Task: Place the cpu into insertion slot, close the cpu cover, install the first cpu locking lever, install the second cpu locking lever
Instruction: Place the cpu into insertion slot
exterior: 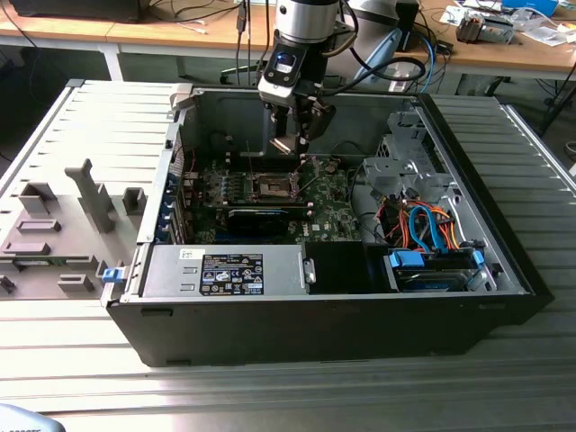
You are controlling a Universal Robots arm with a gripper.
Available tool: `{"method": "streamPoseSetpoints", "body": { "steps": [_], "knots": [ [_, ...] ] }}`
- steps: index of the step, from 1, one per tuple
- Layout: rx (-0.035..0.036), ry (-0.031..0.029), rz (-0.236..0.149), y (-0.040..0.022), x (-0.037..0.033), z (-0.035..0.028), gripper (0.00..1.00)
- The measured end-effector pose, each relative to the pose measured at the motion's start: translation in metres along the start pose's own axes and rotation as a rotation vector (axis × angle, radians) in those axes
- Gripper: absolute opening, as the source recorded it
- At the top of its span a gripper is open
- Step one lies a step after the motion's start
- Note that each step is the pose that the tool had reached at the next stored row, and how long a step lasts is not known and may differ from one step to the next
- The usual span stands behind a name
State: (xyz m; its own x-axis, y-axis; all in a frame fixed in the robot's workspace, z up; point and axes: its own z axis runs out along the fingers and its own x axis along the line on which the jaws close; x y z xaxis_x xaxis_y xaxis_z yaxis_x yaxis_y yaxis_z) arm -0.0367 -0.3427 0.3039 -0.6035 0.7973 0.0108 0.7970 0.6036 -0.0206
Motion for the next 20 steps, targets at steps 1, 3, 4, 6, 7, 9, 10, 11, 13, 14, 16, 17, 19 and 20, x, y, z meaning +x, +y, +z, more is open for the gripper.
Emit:
{"method": "streamPoseSetpoints", "body": {
  "steps": [1,3,4,6,7,9,10,11,13,14,16,17,19,20],
  "knots": [
    [0.0,0.0001,0.002,0.0,0.0,0.0,0.55],
    [-0.0001,0.0002,0.007,0.0,0.0,0.0,0.55],
    [-0.0001,0.0002,0.01,0.0,0.0,0.0,0.55],
    [-0.0002,0.0004,0.015,0.0,0.0,0.0,0.55],
    [-0.0002,0.0004,0.018,0.0,0.0,0.0,0.55],
    [-0.0003,0.0006,0.025,0.0,0.0,0.0,0.55],
    [-0.0003,0.0006,0.027,0.0,0.0,0.0,0.55],
    [-0.0003,0.0006,0.03,0.0,0.0,0.0,0.55],
    [-0.0003,0.0007,0.033,0.0,0.0,0.0,0.55],
    [-0.0004,0.0007,0.034,0.0,0.0,0.0,0.55],
    [-0.0004,0.0008,0.037,0.0,0.0,0.0,0.55],
    [-0.0004,0.0008,0.038,0.0,0.0,0.0,0.55],
    [-0.0004,0.0009,0.04,0.0,0.0,0.0,0.55],
    [-0.0004,0.0009,0.042,0.0,0.0,0.0,0.55]
  ]
}}
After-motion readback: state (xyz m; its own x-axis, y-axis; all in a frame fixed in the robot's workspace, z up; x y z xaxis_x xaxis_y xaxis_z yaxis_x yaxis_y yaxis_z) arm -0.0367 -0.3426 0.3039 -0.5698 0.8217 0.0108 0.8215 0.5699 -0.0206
